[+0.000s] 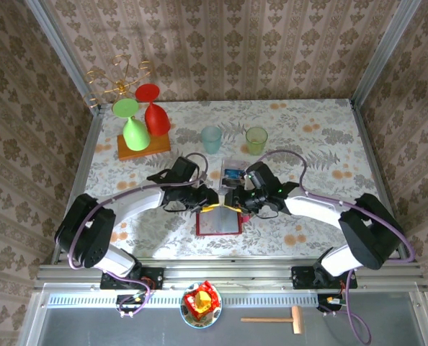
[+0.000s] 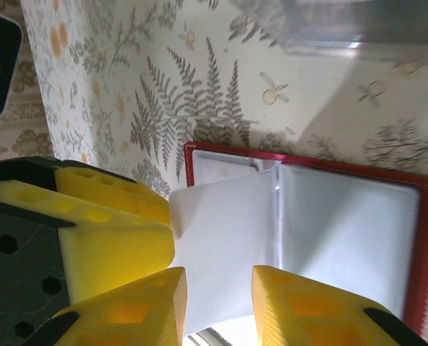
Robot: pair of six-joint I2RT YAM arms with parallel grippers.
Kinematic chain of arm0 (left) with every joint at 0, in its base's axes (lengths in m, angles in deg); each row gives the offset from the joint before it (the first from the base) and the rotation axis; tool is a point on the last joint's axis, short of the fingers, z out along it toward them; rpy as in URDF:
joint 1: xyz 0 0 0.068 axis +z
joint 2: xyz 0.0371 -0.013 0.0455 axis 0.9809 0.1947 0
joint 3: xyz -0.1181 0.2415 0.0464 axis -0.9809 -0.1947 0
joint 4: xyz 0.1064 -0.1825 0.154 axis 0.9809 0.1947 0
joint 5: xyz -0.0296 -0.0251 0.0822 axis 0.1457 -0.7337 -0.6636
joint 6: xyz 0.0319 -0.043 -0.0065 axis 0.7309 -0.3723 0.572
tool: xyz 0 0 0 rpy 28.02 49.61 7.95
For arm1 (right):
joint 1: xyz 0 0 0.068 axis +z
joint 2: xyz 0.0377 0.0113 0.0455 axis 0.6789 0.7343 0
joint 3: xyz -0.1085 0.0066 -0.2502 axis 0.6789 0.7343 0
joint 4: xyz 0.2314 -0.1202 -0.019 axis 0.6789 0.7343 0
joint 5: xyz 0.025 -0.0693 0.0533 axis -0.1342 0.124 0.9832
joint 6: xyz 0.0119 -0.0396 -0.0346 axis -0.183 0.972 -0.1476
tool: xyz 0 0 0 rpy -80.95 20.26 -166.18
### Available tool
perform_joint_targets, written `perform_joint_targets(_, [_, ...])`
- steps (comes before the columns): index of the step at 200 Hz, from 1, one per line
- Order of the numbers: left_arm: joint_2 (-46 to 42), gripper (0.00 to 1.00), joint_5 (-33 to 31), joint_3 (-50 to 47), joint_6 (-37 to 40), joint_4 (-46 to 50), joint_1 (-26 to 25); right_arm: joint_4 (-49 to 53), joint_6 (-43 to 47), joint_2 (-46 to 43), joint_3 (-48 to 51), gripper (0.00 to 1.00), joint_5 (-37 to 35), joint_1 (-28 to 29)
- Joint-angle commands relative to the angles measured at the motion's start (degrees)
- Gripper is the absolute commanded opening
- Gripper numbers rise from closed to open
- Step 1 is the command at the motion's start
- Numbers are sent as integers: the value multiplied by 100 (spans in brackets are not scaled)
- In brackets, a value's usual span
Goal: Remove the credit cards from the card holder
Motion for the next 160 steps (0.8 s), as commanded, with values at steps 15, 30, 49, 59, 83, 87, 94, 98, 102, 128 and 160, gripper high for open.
perform_joint_targets(15, [427,34,401,432,327,138,-184,757,311,-462,50,31,-348,-335])
perform_joint_targets(30, [613,35,410,561,365,156,-255,848,334,-706,125,31,-348,-456])
perform_joint_targets(49, [883,37,458,723,394,128,-344,994,379,-897,218,31,-410,-554])
perform_joint_targets(59, [994,38,476,795,378,87,-393,1041,392,-998,263,31,-402,-600])
perform_joint_targets(83, [1278,39,543,971,353,-57,-494,1127,395,-1247,402,32,-473,-658])
perform_joint_targets(87, [1321,39,543,991,366,-53,-508,1131,401,-1285,426,32,-473,-669])
perform_joint_targets(94, [1385,39,547,1035,356,-80,-522,1137,385,-1321,451,32,-465,-691])
perform_joint_targets(98, [1414,39,551,1042,348,-107,-531,1156,385,-1342,466,32,-454,-692])
perform_joint_targets(102, [1453,39,559,1052,346,-140,-531,1167,385,-1364,471,32,-455,-699])
perform_joint_targets(128, [1593,40,597,1111,333,-209,-554,1171,368,-1438,510,33,-419,-695])
perform_joint_targets(160, [1581,40,609,1120,374,-232,-536,1019,333,-1208,480,32,-183,-699])
